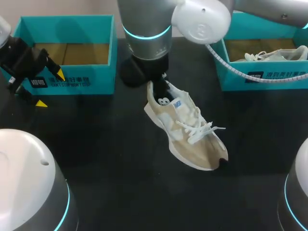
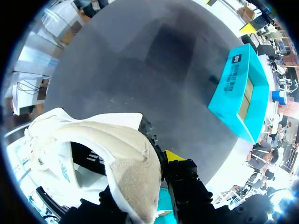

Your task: Take the shoe out of the shoebox, open the shoe tongue, remove and reinsert the insole, then place the shoe into the shoebox

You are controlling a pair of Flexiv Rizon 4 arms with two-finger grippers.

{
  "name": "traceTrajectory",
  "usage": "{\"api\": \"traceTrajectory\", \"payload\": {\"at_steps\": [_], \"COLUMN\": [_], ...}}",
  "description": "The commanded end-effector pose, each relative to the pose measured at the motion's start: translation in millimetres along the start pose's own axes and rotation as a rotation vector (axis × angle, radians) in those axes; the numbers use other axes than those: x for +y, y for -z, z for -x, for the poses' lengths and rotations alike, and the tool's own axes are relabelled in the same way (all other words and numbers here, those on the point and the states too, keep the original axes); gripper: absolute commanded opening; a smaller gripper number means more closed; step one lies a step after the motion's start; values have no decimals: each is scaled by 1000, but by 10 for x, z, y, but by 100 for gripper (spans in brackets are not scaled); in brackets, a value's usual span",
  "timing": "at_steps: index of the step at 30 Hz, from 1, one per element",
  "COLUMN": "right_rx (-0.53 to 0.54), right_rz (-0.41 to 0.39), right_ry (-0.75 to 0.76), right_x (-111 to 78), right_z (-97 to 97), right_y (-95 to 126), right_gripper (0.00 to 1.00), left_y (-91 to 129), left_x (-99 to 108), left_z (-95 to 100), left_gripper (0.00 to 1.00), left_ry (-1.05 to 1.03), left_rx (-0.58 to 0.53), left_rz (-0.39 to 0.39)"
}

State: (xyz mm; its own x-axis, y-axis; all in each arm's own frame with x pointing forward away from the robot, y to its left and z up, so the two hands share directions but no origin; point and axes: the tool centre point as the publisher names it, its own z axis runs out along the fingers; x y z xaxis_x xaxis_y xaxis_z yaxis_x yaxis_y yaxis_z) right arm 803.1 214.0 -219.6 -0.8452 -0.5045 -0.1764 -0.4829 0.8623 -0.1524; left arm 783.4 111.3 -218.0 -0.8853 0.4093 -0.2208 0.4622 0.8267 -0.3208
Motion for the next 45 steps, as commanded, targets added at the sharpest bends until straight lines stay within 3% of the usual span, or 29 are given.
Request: {"api": "traceTrajectory", "payload": {"at_steps": [1,9,13,20,24,33,41,45], "right_rx": [-1,-1,14,52,68,57,61,61], "right_rz": [1,1,-39,-60,-91,-156,-201,-201], "right_ry": [0,0,7,-59,-84,-171,-212,-212], "right_x": [-2,-2,-129,-657,-1061,-1755,-2193,-2193], "right_z": [-4,-4,-41,-111,-101,-62,64,64], "right_y": [1,1,71,170,414,829,1193,1193], "right_gripper": [0,0,0,0,0,0,0,0], "left_y": [4,4,4,4,4,4,4,4], "left_x": [-5,-5,-5,-5,-5,-5,-5,-5], "left_z": [-5,-5,-5,-5,-5,-5,-5,-5], "left_gripper": [100,100,100,100,100,100,100,100], "left_ry": [0,0,0,0,0,0,0,0], "left_rx": [1,1,1,1,1,1,1,1], "left_rz": [4,4,4,4,4,4,4,4]}}
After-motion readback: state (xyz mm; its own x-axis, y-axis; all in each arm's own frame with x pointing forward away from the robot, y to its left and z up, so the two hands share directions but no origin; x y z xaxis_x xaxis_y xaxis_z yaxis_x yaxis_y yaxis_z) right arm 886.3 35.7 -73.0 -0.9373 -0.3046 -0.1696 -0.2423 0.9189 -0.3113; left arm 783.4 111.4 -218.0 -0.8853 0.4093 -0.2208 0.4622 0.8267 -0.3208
